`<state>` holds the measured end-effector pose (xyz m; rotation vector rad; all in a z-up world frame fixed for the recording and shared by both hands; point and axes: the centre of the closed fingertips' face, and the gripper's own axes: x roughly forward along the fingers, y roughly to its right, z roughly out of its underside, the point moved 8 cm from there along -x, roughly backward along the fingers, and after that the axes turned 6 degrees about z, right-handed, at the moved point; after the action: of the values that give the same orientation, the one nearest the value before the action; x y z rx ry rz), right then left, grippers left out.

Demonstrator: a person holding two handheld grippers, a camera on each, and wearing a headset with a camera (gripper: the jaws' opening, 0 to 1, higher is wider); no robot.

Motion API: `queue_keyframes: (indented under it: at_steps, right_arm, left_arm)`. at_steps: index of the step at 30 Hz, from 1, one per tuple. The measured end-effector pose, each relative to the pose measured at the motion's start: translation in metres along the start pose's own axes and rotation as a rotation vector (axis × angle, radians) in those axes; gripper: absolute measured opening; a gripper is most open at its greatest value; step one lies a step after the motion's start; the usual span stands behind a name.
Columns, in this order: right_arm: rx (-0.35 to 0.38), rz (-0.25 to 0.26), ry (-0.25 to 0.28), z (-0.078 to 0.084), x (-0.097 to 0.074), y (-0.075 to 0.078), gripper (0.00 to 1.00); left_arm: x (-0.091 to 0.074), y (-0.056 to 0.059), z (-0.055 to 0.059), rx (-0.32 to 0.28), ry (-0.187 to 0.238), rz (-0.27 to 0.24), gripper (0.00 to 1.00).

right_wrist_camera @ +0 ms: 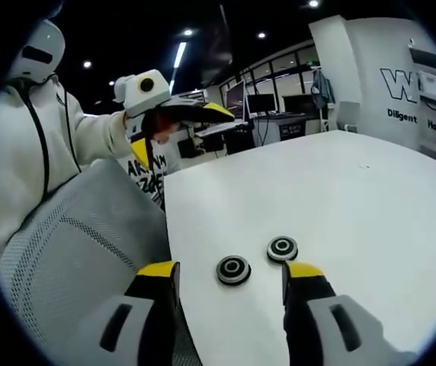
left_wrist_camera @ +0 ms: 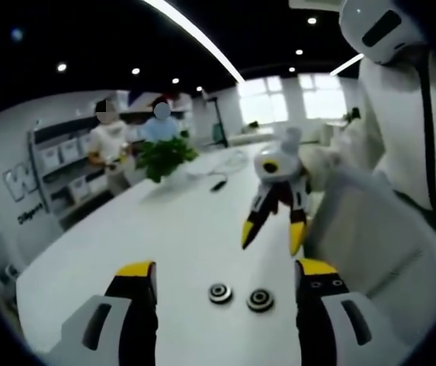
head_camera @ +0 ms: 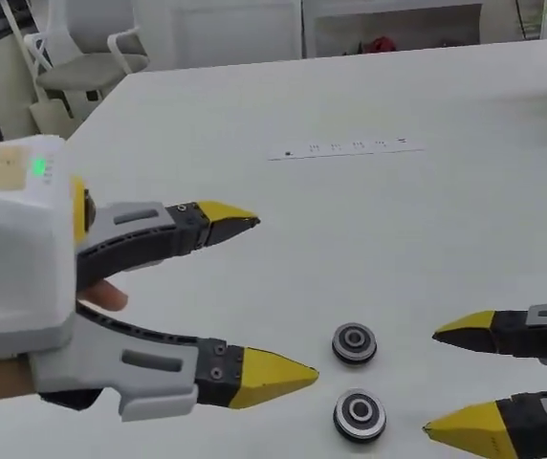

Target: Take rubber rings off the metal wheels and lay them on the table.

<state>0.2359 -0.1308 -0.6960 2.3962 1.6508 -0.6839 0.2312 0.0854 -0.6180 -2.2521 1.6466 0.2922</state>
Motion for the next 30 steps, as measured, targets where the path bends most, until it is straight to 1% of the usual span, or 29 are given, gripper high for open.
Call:
queue_keyframes:
  at_steps: [4,11,14,17,21,24,28,30]
  right_arm:
    - [-0.007,-0.011,-0.005,0.001,0.005,0.001,0.48]
    - [-0.034,-0.034,-0.013,0.002,0.014,0.001,0.43]
    - [-0.041,-0.041,-0.02,0.004,0.018,0.001,0.4]
    - [-0.043,-0.05,-0.022,0.005,0.021,0.002,0.39]
    - [-0.048,-0.053,-0.032,0.007,0.025,0.002,0.38]
    - [-0.052,-0.056,-0.031,0.009,0.027,0.003,0.36]
    - [-0.059,-0.061,-0.044,0.013,0.032,0.004,0.35]
    - [-0.063,-0.063,-0.051,0.016,0.034,0.004,0.34]
  left_arm:
    - [0.011,0.0,0.005,0.003,0.006,0.026,0.72]
    - [0.03,0.002,0.017,0.014,-0.017,0.07,0.67]
    - [0.038,0.003,0.023,0.008,-0.022,0.088,0.66]
    - [0.043,0.002,0.027,0.0,-0.023,0.095,0.63]
    - [0.051,0.003,0.035,-0.008,-0.038,0.109,0.61]
    - [0.056,0.004,0.039,-0.01,-0.036,0.116,0.59]
    - [0.064,0.007,0.046,-0.019,-0.039,0.138,0.55]
    - [0.068,0.009,0.051,-0.019,-0.05,0.147,0.52]
